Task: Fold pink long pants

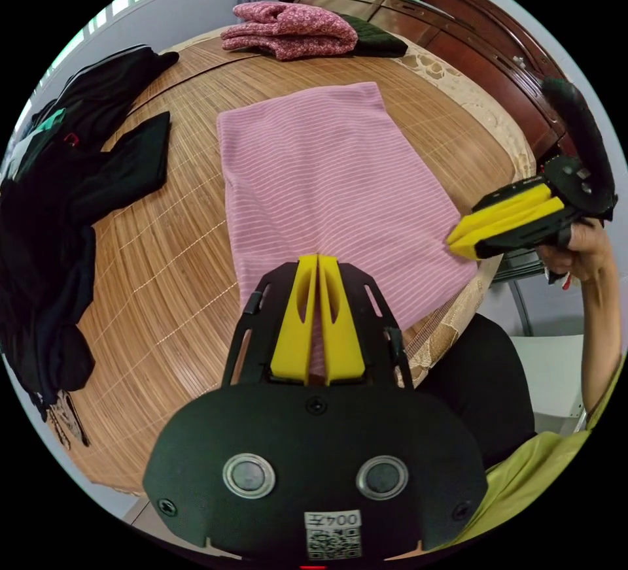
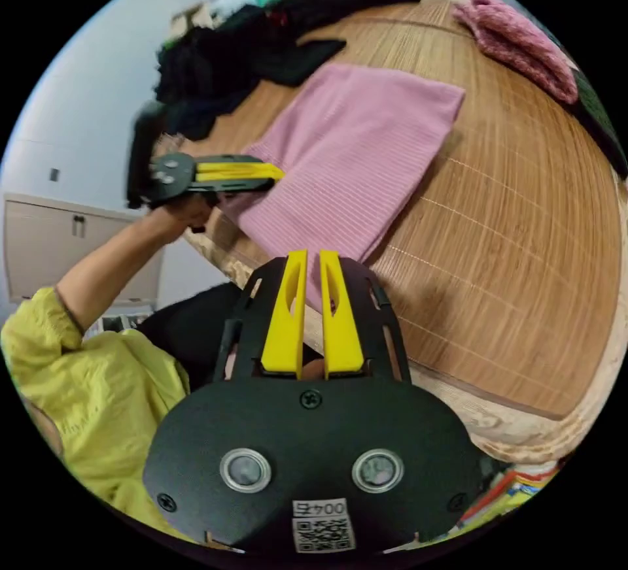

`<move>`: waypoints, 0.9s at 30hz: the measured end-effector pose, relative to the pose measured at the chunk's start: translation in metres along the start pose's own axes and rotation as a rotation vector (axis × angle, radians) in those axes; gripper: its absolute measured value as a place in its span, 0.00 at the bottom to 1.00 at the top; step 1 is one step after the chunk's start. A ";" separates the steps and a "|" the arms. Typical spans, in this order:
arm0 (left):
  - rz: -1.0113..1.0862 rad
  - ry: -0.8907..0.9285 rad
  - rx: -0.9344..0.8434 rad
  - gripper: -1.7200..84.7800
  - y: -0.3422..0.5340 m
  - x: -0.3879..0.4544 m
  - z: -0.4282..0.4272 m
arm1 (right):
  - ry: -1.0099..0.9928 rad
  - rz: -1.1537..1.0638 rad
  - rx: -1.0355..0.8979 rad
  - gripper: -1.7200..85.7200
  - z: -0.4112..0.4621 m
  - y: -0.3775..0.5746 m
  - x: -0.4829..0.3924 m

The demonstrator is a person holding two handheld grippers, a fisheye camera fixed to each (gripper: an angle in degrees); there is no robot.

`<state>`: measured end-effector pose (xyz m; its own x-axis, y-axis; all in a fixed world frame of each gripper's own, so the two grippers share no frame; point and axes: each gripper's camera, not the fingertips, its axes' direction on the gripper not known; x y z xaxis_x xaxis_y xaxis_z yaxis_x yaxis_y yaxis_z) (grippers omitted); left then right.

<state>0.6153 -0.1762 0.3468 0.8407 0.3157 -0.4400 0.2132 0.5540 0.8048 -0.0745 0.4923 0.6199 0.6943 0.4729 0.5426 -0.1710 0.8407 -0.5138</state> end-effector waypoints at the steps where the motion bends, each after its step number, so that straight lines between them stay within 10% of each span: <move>1: -0.004 0.012 0.004 0.02 0.001 -0.004 -0.001 | -0.068 -0.003 0.149 0.09 -0.011 0.033 0.010; 11: -0.039 0.087 0.022 0.02 0.006 -0.031 -0.004 | -0.082 -0.070 0.434 0.16 0.001 0.167 0.030; 27: -0.013 0.080 0.011 0.02 0.015 -0.052 -0.013 | -0.048 -0.140 0.316 0.09 0.000 0.202 0.028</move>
<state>0.5681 -0.1740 0.3764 0.7952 0.3698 -0.4805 0.2293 0.5503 0.8029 -0.0893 0.6758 0.5313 0.6940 0.3532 0.6274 -0.2901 0.9347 -0.2052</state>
